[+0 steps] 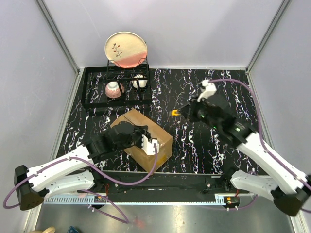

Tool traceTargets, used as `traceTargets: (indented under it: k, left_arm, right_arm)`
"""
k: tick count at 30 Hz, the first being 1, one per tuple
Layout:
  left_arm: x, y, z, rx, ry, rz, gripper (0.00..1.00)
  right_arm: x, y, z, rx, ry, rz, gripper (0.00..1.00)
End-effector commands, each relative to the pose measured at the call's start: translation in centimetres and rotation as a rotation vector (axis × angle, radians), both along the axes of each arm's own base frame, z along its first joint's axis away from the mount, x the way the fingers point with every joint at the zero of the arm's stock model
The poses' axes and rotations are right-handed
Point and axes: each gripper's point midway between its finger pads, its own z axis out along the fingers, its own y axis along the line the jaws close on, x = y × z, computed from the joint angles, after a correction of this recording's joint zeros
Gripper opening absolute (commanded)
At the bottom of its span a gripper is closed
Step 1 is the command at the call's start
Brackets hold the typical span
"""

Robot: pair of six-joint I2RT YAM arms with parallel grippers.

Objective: Unpack the express box
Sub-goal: Cut the express box at the center of the board.

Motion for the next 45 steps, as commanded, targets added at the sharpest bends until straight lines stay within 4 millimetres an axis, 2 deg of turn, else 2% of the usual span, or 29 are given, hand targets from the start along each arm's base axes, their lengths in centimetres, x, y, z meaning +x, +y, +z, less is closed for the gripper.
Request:
traceTargets:
  k: [1,4,5,9,12,13,16,21,22,27,30,31,38,42,45]
  left_arm:
    - [0.7,0.9,1.3,-0.044,-0.042,0.068,0.00]
    - [0.9,1.4,0.4,-0.014,-0.051,0.074,0.00]
    - [1.0,1.4,0.5,-0.017,-0.055,0.075,0.00]
    - [1.5,1.6,-0.1,0.001,-0.046,0.085,0.00]
    - [2.1,2.0,-0.5,-0.054,0.047,0.176,0.00]
    - [2.2,1.9,0.2,-0.079,0.072,0.197,0.00]
    - [1.7,2.1,-0.2,-0.112,0.167,0.250,0.00]
    - [1.9,2.3,-0.2,-0.149,0.187,0.295,0.00]
    - [2.0,2.3,-0.3,-0.150,0.187,0.295,0.00]
    - [2.2,2.2,-0.7,-0.141,0.196,0.301,0.00]
    - [2.3,2.2,-0.5,-0.146,0.210,0.309,0.00]
    - [2.3,2.2,-0.6,-0.144,0.217,0.312,0.00]
    - [2.1,2.3,-0.5,-0.149,0.240,0.310,0.00]
    - [1.9,2.1,-0.3,-0.149,0.248,0.293,0.00]
    - [1.8,2.1,-0.4,-0.145,0.249,0.286,0.00]
  right_arm:
    - [-2.5,-3.6,1.1,-0.101,-0.106,0.032,0.00]
    - [-5.6,-3.8,3.6,-0.049,-0.208,0.163,0.00]
    - [-6.1,-3.7,4.0,-0.051,-0.241,0.198,0.00]
    - [-8.1,-3.0,4.7,-0.051,-0.269,0.328,0.00]
    - [-9.1,-2.2,4.8,-0.046,-0.272,0.412,0.00]
    - [-9.1,-2.0,4.7,-0.053,-0.270,0.428,0.00]
    - [-9.6,-1.4,5.1,-0.038,-0.300,0.481,0.00]
    - [-9.9,0.5,4.4,0.014,-0.303,0.559,0.00]
    - [-9.7,0.8,4.8,0.027,-0.323,0.561,0.00]
    - [-9.8,2.1,4.4,0.017,-0.344,0.586,0.00]
    - [-10.2,3.1,3.6,-0.027,-0.357,0.598,0.00]
    - [-11.0,3.8,3.3,-0.039,-0.370,0.627,0.00]
    - [-11.6,4.9,1.9,-0.110,-0.399,0.616,0.00]
    - [-10.6,4.7,1.8,-0.147,-0.439,0.552,0.00]
    - [-10.6,4.8,1.7,-0.151,-0.453,0.551,0.00]
